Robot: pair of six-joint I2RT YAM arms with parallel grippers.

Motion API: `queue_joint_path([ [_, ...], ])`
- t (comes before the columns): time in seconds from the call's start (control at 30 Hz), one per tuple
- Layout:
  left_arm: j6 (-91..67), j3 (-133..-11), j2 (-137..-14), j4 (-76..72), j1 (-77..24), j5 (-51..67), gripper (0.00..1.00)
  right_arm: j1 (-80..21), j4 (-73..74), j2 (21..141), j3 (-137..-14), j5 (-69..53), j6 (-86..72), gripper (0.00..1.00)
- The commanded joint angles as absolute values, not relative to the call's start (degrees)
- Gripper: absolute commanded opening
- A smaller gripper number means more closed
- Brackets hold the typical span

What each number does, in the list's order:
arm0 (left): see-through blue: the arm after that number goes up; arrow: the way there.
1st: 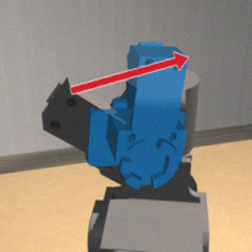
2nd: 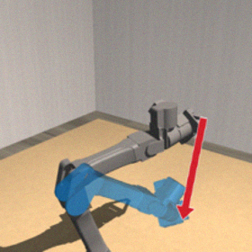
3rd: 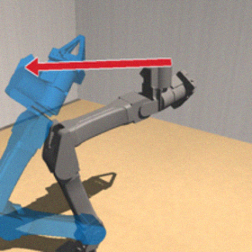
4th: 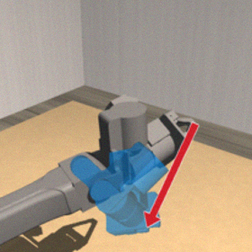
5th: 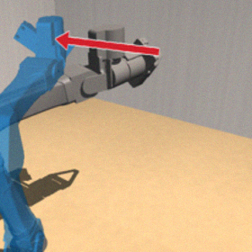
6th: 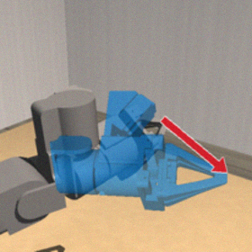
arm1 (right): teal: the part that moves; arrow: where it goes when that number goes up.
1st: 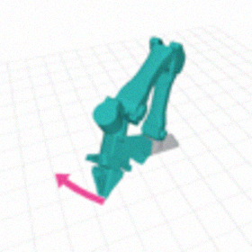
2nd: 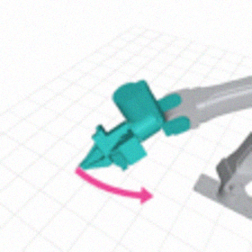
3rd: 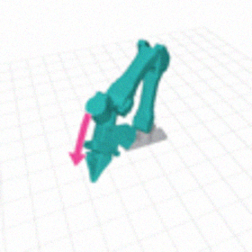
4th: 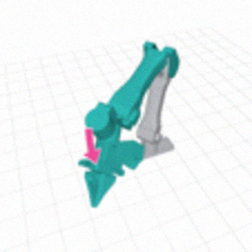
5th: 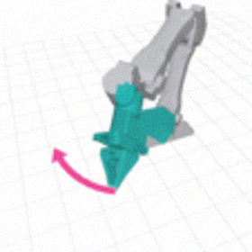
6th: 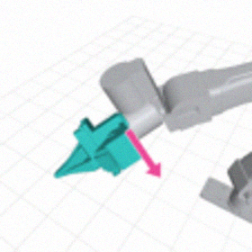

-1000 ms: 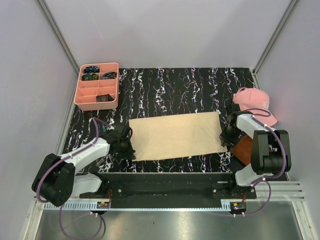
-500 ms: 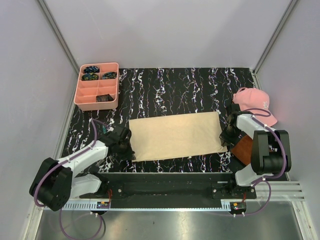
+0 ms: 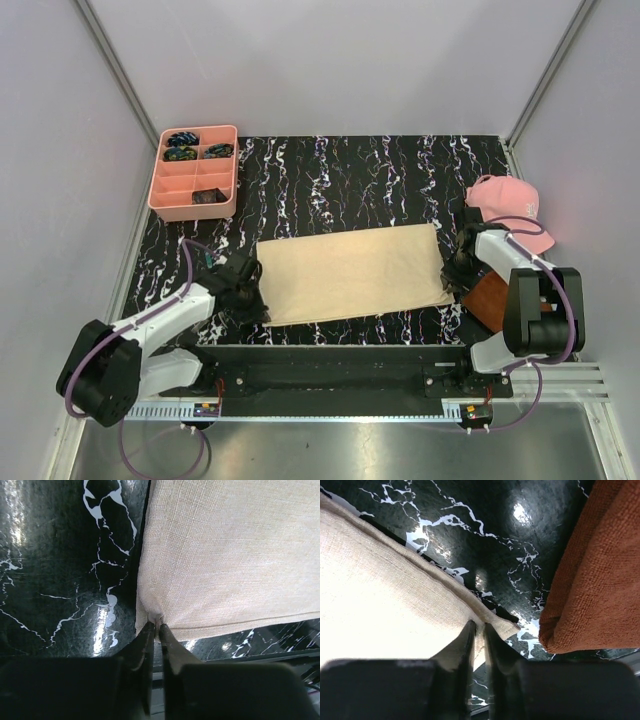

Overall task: Fold the napkin into a case and place the utensils inside
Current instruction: Fold and flatten the napkin at the center of the board, then pick up the rectangle-folded napkin from the center of the board.

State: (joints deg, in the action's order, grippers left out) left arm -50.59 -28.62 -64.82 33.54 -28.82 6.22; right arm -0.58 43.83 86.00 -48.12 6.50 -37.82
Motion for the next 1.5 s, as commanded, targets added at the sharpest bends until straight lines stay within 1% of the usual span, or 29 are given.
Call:
queue_joint_path([
  [0.0,-49.1,-28.1,-61.8,36.0,-29.0,5.9,0.22,-0.4,44.7,82.5,-48.4,8.2,-36.6,0.29],
  [0.03,-49.1,-28.4,-61.2,36.5,-28.9,6.0,0.25,-0.4,45.0,81.3,-48.6,8.3,-36.4,0.35],
  [0.07,-49.4,-28.4,-59.3,37.0,-28.9,6.6,0.29,-0.4,45.5,80.5,-49.0,8.7,-36.3,0.45],
  [0.1,-49.7,-28.6,-58.4,37.4,-28.9,7.4,0.40,-0.3,45.8,79.8,-49.3,8.8,-35.9,0.47],
  [0.13,-50.3,-29.2,-57.4,38.1,-28.9,8.3,0.46,-0.4,46.1,78.2,-49.6,8.7,-35.9,0.55],
  [0.17,-50.8,-29.7,-55.6,39.7,-28.9,8.7,0.49,-0.4,46.8,77.6,-50.3,8.6,-35.5,0.59],
  [0.2,-50.8,-30.5,-54.6,40.9,-28.9,8.5,0.50,-0.4,47.2,76.8,-50.8,8.5,-34.9,0.66],
  [0.23,-50.7,-32.7,-53.6,41.8,-28.9,8.0,0.50,-0.4,47.5,75.3,-51.3,8.4,-34.6,0.70],
  [0.3,-50.4,-35.3,-51.2,44.5,-28.9,6.4,0.52,-0.4,47.6,73.9,-51.6,7.7,-33.8,0.73],
  [0.37,-50.8,-37.9,-49.8,43.5,-28.9,4.1,0.53,-0.4,46.9,72.5,-50.8,6.0,-33.9,0.72],
  [0.4,-50.9,-37.9,-50.0,41.7,-28.8,4.7,0.52,-0.4,46.0,72.2,-50.1,4.8,-34.8,0.68],
  [0.5,-51.2,-37.5,-56.1,33.9,-27.9,10.8,0.34,-0.4,44.1,73.3,-47.7,0.8,-36.9,0.56],
  [0.53,-51.1,-37.6,-58.5,32.1,-27.9,12.3,0.28,-0.4,43.8,74.3,-46.9,0.8,-37.3,0.44],
  [0.57,-50.8,-37.8,-62.9,30.3,-27.9,13.0,0.19,-0.4,43.6,74.9,-46.5,1.3,-37.8,0.39],
  [0.63,-51.0,-36.6,-65.8,28.8,-27.9,13.5,0.13,-0.4,42.4,76.9,-45.2,2.0,-38.6,0.30],
  [0.77,-52.5,-30.7,-68.8,23.2,-27.9,12.2,0.13,-0.4,40.2,81.0,-42.9,2.8,-40.9,0.24],
  [0.83,-52.8,-28.6,-69.8,22.9,-27.6,11.1,0.13,1.8,40.6,83.2,-42.7,6.0,-42.1,0.24],
  [0.93,-51.6,-28.3,-71.7,22.3,-27.4,7.5,0.15,1.8,41.1,83.1,-43.6,7.5,-42.5,0.26],
  [1.0,-49.8,-30.2,-72.3,24.0,-26.5,6.9,0.13,1.6,41.1,81.7,-44.3,6.1,-39.8,0.28],
  [1.07,-48.4,-31.7,-69.2,25.6,-26.6,5.6,0.18,1.2,40.6,77.9,-45.5,4.0,-36.2,0.33],
  [1.1,-47.8,-33.8,-67.8,25.8,-26.6,4.3,0.27,1.2,40.3,76.4,-46.0,2.4,-35.1,0.40],
  [1.13,-46.8,-35.0,-65.8,26.7,-26.5,3.7,0.30,1.2,38.5,73.8,-47.0,1.5,-34.2,0.46],
  [1.2,-45.7,-39.1,-65.5,27.2,-25.5,3.2,0.36,1.2,34.3,72.2,-47.3,-3.9,-31.3,0.66],
  [1.27,-45.4,-42.3,-68.1,26.2,-22.4,4.9,0.37,1.2,29.5,74.0,-50.0,-7.2,-29.7,0.69],
  [1.3,-45.4,-43.2,-69.7,25.3,-21.3,7.9,0.36,1.2,28.0,77.8,-53.1,-10.7,-29.4,0.69],
  [1.33,-45.5,-44.0,-73.4,23.2,-19.4,9.0,0.32,1.2,25.9,80.1,-54.9,-11.8,-29.7,0.68],
  [1.4,-45.3,-47.0,-78.0,21.6,-18.0,10.5,0.25,1.2,25.8,87.4,-61.4,-13.3,-30.2,0.61],
  [1.43,-45.0,-48.4,-82.7,21.8,-16.7,10.5,0.19,1.2,25.7,89.5,-63.2,-13.4,-30.2,0.55],
  [1.47,-44.8,-51.1,-85.0,21.9,-16.1,11.6,0.17,1.2,25.8,91.4,-64.9,-13.4,-30.2,0.51],
])
